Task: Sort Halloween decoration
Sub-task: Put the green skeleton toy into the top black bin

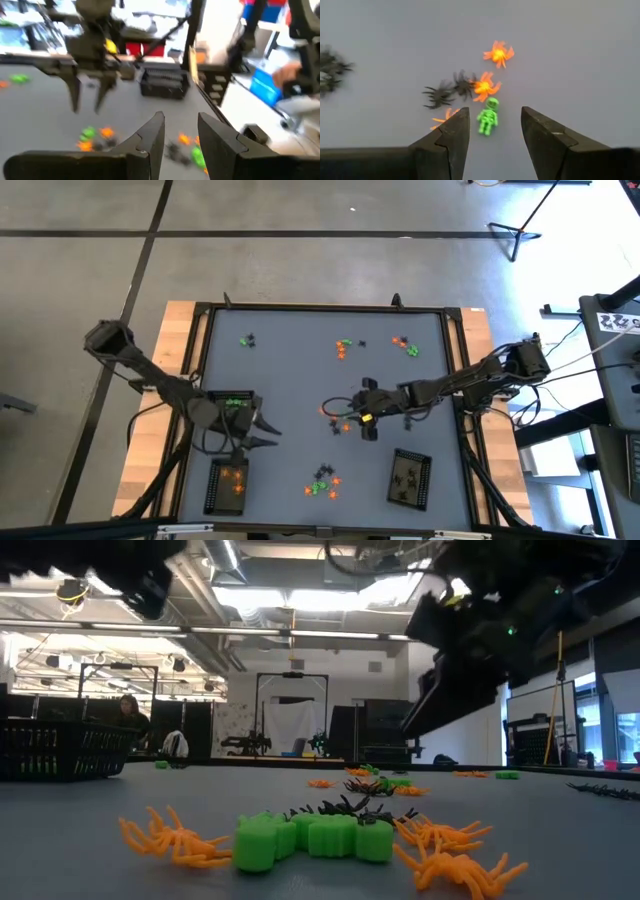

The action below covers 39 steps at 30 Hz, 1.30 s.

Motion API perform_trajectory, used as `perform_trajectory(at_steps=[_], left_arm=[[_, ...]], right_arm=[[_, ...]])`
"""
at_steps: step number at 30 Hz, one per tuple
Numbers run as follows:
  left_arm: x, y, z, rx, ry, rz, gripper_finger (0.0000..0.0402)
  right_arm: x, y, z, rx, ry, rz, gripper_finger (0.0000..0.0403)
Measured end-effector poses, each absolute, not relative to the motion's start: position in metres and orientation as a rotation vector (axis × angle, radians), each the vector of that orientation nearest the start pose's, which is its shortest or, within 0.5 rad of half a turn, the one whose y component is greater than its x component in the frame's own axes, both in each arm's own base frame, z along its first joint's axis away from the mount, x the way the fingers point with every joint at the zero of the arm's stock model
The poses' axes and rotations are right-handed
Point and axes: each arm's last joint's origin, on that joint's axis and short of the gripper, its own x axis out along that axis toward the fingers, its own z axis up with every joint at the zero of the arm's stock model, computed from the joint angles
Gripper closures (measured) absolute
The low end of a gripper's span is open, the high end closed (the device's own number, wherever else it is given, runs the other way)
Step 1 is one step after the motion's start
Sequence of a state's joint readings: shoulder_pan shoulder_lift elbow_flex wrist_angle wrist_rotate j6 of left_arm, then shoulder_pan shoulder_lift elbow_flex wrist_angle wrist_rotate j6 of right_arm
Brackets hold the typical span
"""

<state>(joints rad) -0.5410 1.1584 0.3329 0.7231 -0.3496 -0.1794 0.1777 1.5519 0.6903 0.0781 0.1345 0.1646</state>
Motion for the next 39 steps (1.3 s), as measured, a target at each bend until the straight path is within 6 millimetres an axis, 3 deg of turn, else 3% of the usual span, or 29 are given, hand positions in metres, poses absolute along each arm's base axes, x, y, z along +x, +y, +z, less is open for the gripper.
perform_trajectory(at_steps=[7, 19, 23, 31, 39], left_arm=[[0.198, -0.082, 0.202, -0.055, -0.039, -0.113, 0.0291], [0.203, -0.068, 0.201, -0.027, -0.031, -0.045, 0.0292], [0.203, -0.068, 0.201, -0.025, -0.026, -0.031, 0.0292], [0.203, -0.067, 0.198, -0.033, 0.003, -0.008, 0.0292], [0.203, -0.065, 0.188, -0.029, 0.092, 0.062, 0.0292]], right_arm=[[0.289, 0.042, 0.134, 0.068, 0.839, -0.039, 0.0226], [0.295, 0.044, 0.111, 0.079, 0.885, -0.034, 0.0229], [0.295, 0.044, 0.109, 0.075, 0.888, -0.042, 0.0262], [0.296, 0.044, 0.11, 0.067, 0.884, -0.049, 0.039], [0.314, 0.045, 0.126, 0.049, 0.833, -0.053, 0.0386]])
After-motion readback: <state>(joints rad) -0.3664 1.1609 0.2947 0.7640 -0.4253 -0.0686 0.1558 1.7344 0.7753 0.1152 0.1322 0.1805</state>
